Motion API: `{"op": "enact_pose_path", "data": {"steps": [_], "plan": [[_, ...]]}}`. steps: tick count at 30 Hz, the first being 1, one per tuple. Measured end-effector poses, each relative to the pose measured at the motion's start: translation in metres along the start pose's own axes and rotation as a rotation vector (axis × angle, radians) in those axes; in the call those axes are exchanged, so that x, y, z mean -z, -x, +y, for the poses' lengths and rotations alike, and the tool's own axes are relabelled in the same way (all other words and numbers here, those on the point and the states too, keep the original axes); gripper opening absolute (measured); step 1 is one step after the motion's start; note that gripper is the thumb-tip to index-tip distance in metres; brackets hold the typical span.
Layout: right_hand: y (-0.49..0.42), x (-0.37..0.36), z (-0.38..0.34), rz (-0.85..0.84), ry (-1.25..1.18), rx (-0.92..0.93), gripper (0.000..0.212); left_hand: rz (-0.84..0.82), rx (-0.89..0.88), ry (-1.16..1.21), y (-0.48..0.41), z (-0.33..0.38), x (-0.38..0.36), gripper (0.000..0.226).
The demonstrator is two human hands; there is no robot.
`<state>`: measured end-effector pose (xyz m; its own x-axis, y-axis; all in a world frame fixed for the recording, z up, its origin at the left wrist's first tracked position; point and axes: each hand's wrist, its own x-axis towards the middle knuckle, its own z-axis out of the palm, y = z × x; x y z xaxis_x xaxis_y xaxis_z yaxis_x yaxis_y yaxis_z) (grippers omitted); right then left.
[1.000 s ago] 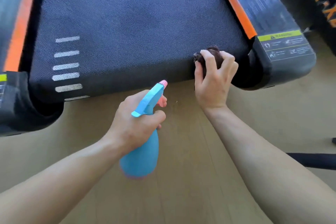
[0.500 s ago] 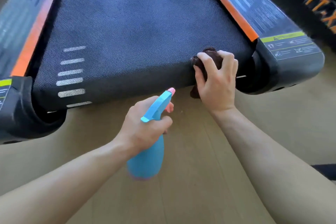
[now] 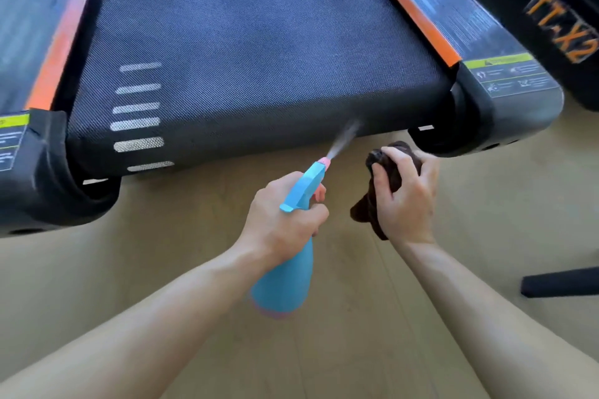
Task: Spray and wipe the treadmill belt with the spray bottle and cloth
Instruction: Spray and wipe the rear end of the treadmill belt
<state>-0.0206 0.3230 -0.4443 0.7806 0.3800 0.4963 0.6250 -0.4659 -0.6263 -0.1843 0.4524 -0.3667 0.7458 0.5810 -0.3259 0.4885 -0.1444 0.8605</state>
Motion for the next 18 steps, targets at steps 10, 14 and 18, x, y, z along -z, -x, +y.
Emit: {"op": "enact_pose_path", "data": {"steps": [10, 14, 18], "plan": [[-0.060, -0.019, -0.033, 0.192, -0.043, 0.119, 0.030, 0.133, 0.022, -0.055, 0.003, -0.020, 0.025, 0.009], [-0.081, -0.048, -0.053, 0.274, 0.116, 0.116, 0.026, 0.168, 0.010, -0.042, 0.003, -0.021, 0.038, 0.018], [-0.040, -0.081, -0.087, 0.134, 0.136, 0.374, 0.023, 0.189, 0.003, -0.024, -0.001, -0.019, 0.048, 0.025]]}}
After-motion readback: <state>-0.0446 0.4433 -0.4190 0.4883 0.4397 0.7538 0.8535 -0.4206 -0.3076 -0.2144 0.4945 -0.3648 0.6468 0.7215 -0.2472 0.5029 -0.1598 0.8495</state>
